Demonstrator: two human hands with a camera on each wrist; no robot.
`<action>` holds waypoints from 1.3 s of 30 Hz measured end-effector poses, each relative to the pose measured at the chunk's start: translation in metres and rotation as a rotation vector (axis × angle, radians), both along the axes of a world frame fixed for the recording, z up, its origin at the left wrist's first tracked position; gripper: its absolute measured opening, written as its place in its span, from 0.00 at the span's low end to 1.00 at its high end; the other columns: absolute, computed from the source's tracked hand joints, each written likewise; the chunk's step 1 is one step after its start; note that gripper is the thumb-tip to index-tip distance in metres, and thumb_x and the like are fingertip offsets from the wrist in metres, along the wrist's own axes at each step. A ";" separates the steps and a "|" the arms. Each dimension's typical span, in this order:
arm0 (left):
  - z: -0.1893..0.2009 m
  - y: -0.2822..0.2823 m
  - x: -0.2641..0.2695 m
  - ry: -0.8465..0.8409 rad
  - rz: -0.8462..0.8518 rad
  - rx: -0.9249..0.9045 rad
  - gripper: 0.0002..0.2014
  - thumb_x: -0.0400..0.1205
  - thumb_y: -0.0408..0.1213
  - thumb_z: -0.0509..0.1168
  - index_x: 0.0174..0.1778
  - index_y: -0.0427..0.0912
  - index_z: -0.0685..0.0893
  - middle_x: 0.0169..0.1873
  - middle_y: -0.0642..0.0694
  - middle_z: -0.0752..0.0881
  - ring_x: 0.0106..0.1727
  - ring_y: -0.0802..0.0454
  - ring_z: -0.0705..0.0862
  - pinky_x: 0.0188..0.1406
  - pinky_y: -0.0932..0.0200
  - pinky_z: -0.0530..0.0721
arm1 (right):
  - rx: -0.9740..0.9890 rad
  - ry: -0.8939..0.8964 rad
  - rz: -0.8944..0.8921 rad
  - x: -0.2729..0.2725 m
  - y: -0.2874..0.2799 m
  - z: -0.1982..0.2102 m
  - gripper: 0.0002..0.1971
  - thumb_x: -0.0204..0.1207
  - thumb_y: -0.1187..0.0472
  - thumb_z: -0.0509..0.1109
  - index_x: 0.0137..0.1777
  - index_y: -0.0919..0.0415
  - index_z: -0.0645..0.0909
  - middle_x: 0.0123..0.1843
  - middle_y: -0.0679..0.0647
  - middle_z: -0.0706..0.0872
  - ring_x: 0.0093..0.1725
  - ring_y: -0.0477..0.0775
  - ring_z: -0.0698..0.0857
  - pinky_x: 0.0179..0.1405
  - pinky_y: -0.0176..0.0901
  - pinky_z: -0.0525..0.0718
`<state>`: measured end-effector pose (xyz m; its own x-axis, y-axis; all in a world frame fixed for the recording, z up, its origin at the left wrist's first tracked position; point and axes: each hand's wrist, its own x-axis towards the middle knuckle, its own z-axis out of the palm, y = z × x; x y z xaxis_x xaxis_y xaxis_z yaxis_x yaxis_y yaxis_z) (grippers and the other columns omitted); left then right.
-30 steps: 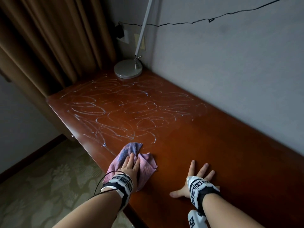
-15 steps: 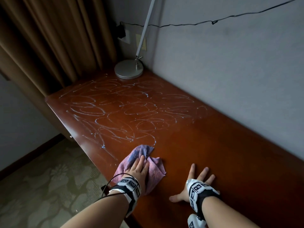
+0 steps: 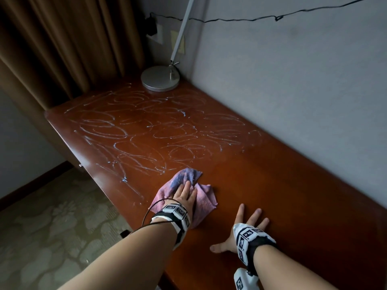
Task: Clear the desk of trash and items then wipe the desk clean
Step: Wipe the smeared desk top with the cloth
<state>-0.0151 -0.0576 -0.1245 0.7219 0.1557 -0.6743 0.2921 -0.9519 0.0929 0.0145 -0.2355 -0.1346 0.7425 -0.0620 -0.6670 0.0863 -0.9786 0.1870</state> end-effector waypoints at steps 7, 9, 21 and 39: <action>-0.008 0.004 0.015 0.015 -0.009 -0.004 0.54 0.75 0.44 0.72 0.83 0.52 0.35 0.81 0.47 0.28 0.83 0.45 0.33 0.80 0.35 0.55 | -0.015 0.007 -0.018 0.003 0.002 -0.006 0.85 0.34 0.21 0.77 0.78 0.48 0.19 0.76 0.69 0.19 0.79 0.78 0.31 0.74 0.81 0.56; -0.005 0.008 0.035 -0.010 -0.001 -0.001 0.53 0.75 0.44 0.72 0.83 0.53 0.36 0.81 0.47 0.28 0.83 0.45 0.33 0.80 0.34 0.55 | -0.011 0.033 -0.014 0.004 0.002 -0.004 0.84 0.37 0.21 0.77 0.78 0.48 0.18 0.76 0.69 0.18 0.79 0.78 0.31 0.74 0.81 0.55; -0.007 0.007 0.029 0.008 -0.045 0.040 0.52 0.76 0.42 0.71 0.84 0.50 0.37 0.82 0.47 0.30 0.84 0.46 0.35 0.80 0.37 0.59 | 0.036 0.055 -0.018 0.003 -0.001 0.001 0.83 0.38 0.22 0.77 0.77 0.47 0.18 0.77 0.67 0.18 0.80 0.76 0.30 0.72 0.84 0.55; -0.015 0.008 0.059 0.038 -0.127 0.092 0.49 0.78 0.43 0.68 0.84 0.50 0.37 0.82 0.44 0.31 0.84 0.44 0.36 0.80 0.37 0.60 | 0.065 0.132 -0.057 0.007 -0.001 0.006 0.81 0.44 0.25 0.79 0.77 0.46 0.16 0.75 0.68 0.15 0.78 0.77 0.26 0.71 0.86 0.49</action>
<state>0.0438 -0.0499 -0.1397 0.7142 0.1273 -0.6883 0.1709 -0.9853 -0.0049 0.0214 -0.2367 -0.1286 0.6444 -0.0554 -0.7627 0.0499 -0.9922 0.1143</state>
